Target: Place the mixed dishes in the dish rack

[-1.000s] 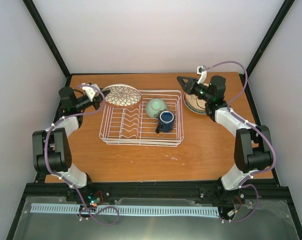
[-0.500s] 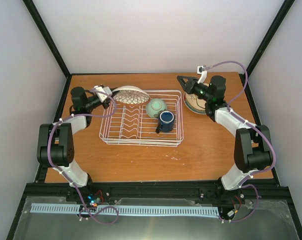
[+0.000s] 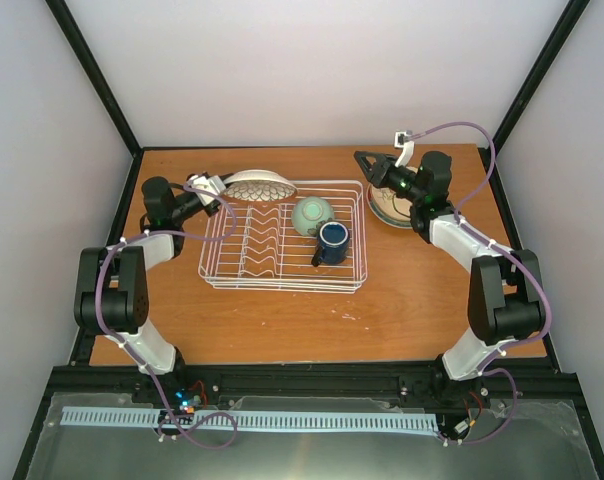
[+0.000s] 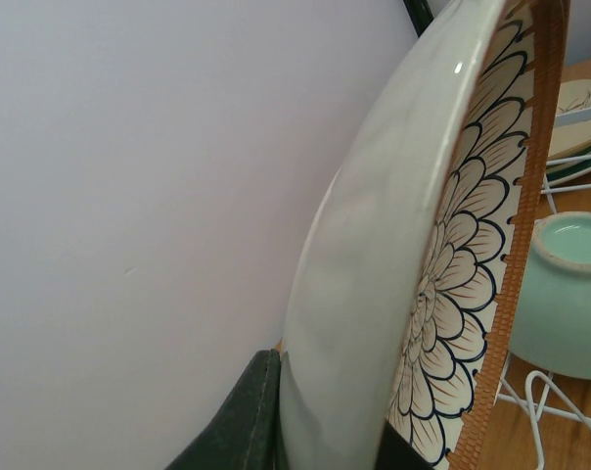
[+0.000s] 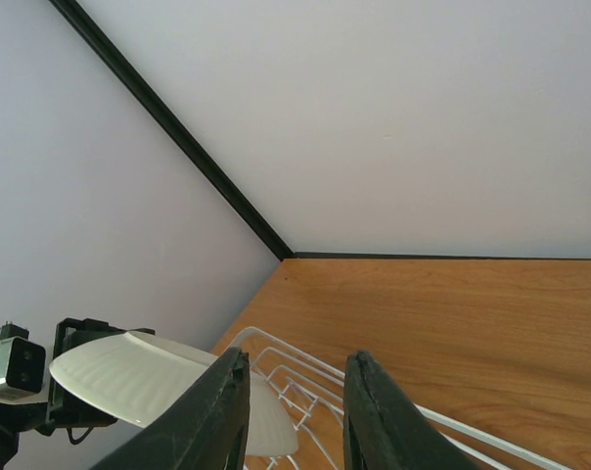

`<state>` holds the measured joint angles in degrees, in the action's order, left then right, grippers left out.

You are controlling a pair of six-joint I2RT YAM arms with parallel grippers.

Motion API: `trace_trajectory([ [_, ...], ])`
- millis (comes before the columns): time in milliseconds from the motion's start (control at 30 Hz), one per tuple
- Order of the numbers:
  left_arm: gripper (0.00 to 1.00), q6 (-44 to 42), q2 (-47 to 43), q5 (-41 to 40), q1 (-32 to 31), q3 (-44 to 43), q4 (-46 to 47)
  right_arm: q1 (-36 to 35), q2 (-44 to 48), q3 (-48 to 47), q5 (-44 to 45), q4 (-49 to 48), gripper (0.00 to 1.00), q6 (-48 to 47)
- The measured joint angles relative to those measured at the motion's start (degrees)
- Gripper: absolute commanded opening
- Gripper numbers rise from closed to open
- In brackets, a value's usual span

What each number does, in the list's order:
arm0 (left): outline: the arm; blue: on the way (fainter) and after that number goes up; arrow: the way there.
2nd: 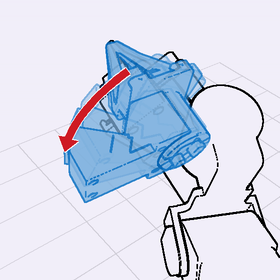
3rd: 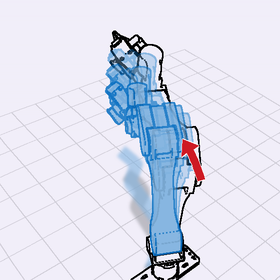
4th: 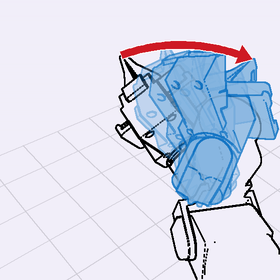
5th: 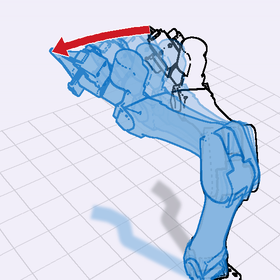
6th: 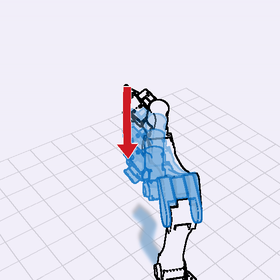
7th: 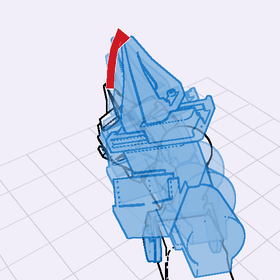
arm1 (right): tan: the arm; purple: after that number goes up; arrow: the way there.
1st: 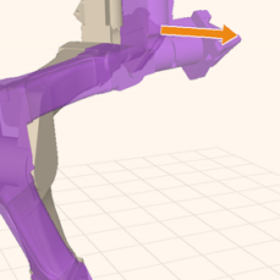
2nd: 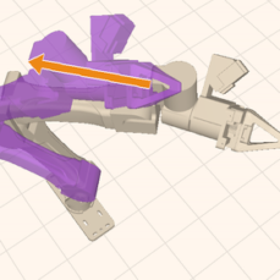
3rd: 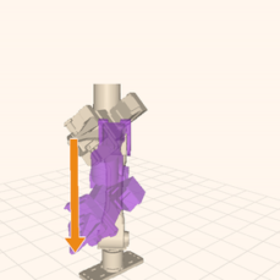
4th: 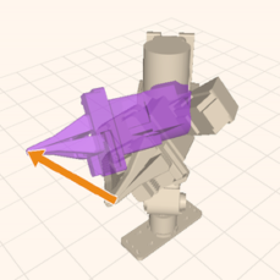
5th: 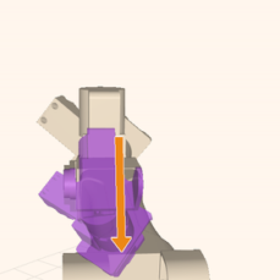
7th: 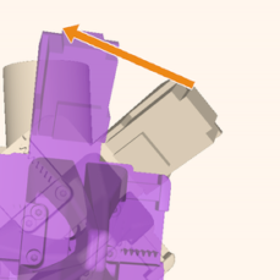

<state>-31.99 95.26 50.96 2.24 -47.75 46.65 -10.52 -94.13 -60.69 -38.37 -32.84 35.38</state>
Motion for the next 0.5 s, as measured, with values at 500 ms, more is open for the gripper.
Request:
trace_trajectory([
  [500,0.01,-3.5,0.0,-1.8,0.0,1.6,-3.7,0.0,-0.6,0.0,0.0,-0.4,0.25,0.1],
])
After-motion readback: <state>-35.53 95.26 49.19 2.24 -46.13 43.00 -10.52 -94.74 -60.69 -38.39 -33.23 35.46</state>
